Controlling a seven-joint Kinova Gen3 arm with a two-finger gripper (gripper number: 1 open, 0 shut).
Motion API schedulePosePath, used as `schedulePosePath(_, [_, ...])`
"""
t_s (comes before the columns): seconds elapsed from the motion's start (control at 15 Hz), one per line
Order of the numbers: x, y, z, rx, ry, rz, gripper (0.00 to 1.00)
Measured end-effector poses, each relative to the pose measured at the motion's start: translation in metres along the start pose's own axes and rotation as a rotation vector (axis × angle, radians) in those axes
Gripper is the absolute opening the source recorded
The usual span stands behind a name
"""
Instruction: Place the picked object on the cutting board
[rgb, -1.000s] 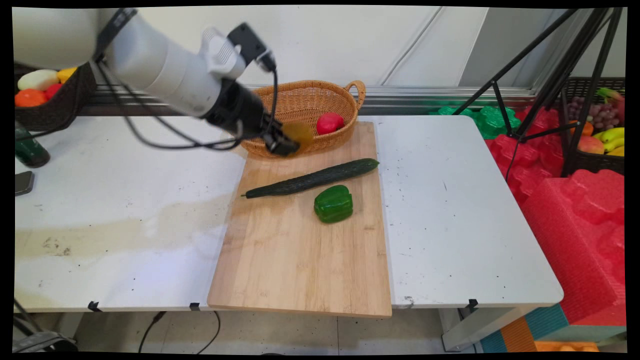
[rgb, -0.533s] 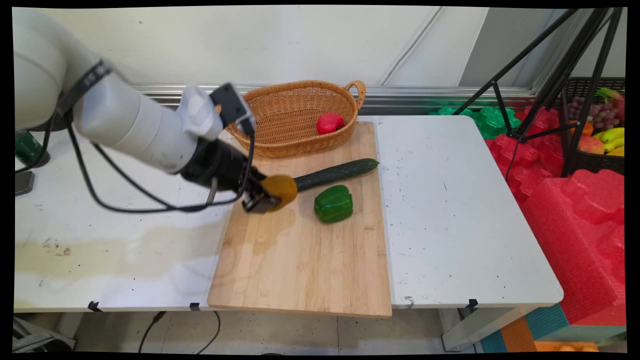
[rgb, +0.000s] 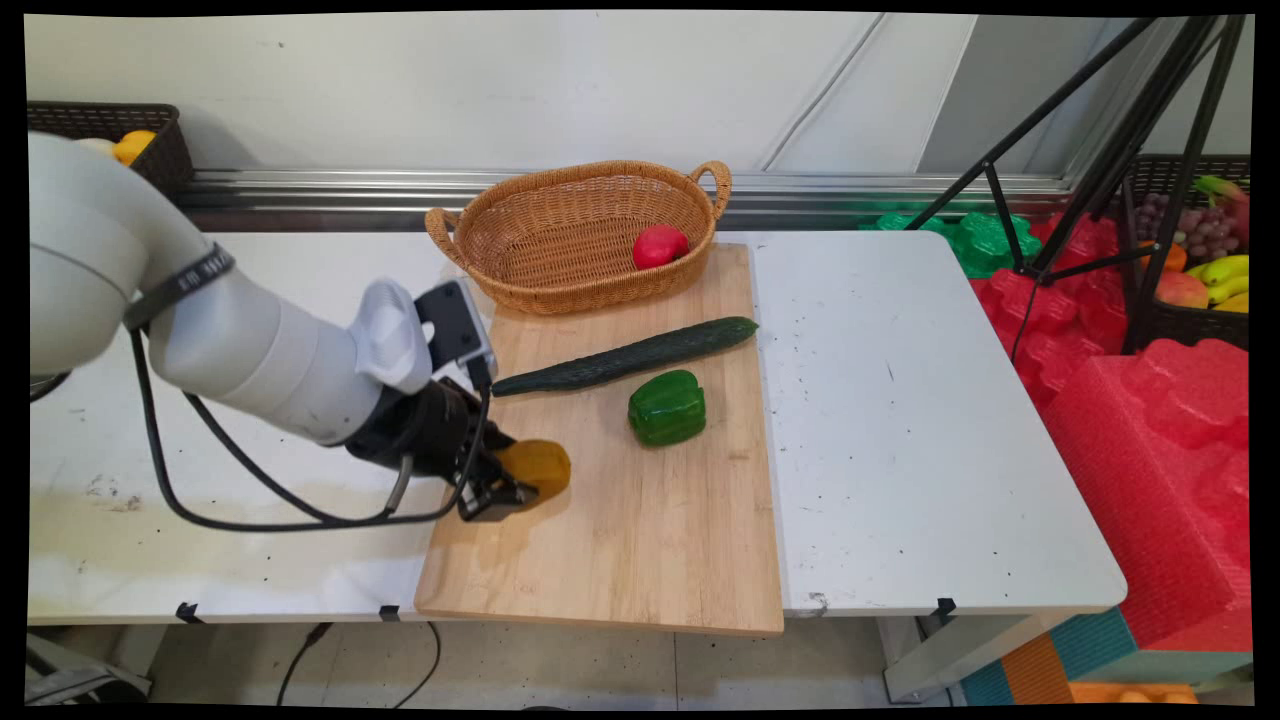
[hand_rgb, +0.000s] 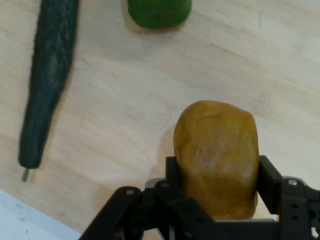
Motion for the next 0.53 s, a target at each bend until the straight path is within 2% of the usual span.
schedulePosePath(0.53, [-0.015, 0.004, 0.029, -0.024, -0.017, 0.078, 0.0])
